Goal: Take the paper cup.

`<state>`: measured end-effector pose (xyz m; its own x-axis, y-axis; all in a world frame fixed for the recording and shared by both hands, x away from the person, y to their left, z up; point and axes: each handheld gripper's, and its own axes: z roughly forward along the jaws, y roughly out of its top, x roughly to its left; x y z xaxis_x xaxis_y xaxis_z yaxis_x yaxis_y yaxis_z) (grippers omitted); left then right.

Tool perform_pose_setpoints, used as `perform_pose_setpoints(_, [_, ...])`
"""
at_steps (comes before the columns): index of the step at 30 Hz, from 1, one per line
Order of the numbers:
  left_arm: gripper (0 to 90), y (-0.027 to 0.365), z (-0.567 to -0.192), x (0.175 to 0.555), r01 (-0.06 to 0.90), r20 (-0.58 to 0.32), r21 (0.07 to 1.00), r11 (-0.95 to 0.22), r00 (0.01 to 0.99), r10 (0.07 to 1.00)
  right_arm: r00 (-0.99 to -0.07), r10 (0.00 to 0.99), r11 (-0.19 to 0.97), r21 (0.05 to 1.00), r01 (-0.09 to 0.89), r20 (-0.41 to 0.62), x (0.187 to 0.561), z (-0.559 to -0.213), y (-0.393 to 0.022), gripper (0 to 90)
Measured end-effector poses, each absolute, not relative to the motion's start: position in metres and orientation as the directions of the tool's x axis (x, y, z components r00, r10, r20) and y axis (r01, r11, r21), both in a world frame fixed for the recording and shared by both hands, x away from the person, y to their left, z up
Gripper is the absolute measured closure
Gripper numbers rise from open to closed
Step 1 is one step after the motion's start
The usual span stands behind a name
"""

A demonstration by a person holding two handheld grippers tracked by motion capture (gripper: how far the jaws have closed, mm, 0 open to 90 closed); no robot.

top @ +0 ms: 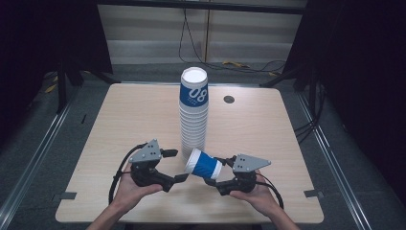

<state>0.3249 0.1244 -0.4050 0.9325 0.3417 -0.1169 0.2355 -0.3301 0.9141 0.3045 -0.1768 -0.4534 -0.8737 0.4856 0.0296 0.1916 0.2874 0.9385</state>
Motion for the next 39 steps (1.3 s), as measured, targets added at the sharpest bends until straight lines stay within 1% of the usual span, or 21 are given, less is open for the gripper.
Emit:
perform_pose_setpoints(1, [15.6, 0.124, -0.405, 0.325, 0.246, -0.134, 0.917, -0.313, 0.931, 0.339, -0.871, 0.491, 0.282, 0.94, 0.192, 0.03, 0.304, -0.454, -0.178, 28.2])
perform_pose_setpoints(8, [15.6, 0.123, -0.403, 0.326, 0.252, -0.153, 0.924, -0.289, 0.933, 0.325, -0.882, 0.466, 0.19, 0.965, 0.183, 0.076, 0.302, -0.453, -0.18, 28.1])
perform_pose_setpoints(13, [15.6, 0.119, -0.397, 0.328, 0.246, -0.148, 0.929, -0.275, 0.931, 0.334, -0.887, 0.45, 0.134, 0.974, 0.182, 0.103, 0.303, -0.452, -0.183, 28.1])
perform_pose_setpoints(20, [15.6, 0.113, -0.396, 0.329, 0.246, -0.149, 0.931, -0.27, 0.93, 0.337, -0.895, 0.432, 0.116, 0.977, 0.177, 0.11, 0.301, -0.452, -0.18, 28.2])
perform_pose_setpoints(21, [15.6, 0.113, -0.397, 0.329, 0.254, -0.156, 0.929, -0.269, 0.928, 0.338, -0.891, 0.441, 0.118, 0.978, 0.171, 0.103, 0.301, -0.453, -0.18, 28.2])
perform_pose_setpoints(23, [15.6, 0.112, -0.397, 0.33, 0.259, -0.168, 0.931, -0.256, 0.929, 0.33, -0.897, 0.43, 0.127, 0.977, 0.17, 0.101, 0.3, -0.453, -0.178, 28.1])
perform_pose_setpoints(27, [15.5, 0.111, -0.397, 0.329, 0.259, -0.166, 0.93, -0.26, 0.929, 0.329, -0.894, 0.44, 0.131, 0.979, 0.154, 0.082, 0.299, -0.453, -0.177, 28.2])
perform_pose_setpoints(39, [15.4, 0.11, -0.398, 0.335, 0.283, -0.205, 0.931, -0.228, 0.927, 0.315, -0.903, 0.424, 0.088, 0.988, 0.124, 0.075, 0.298, -0.453, -0.176, 28.2])
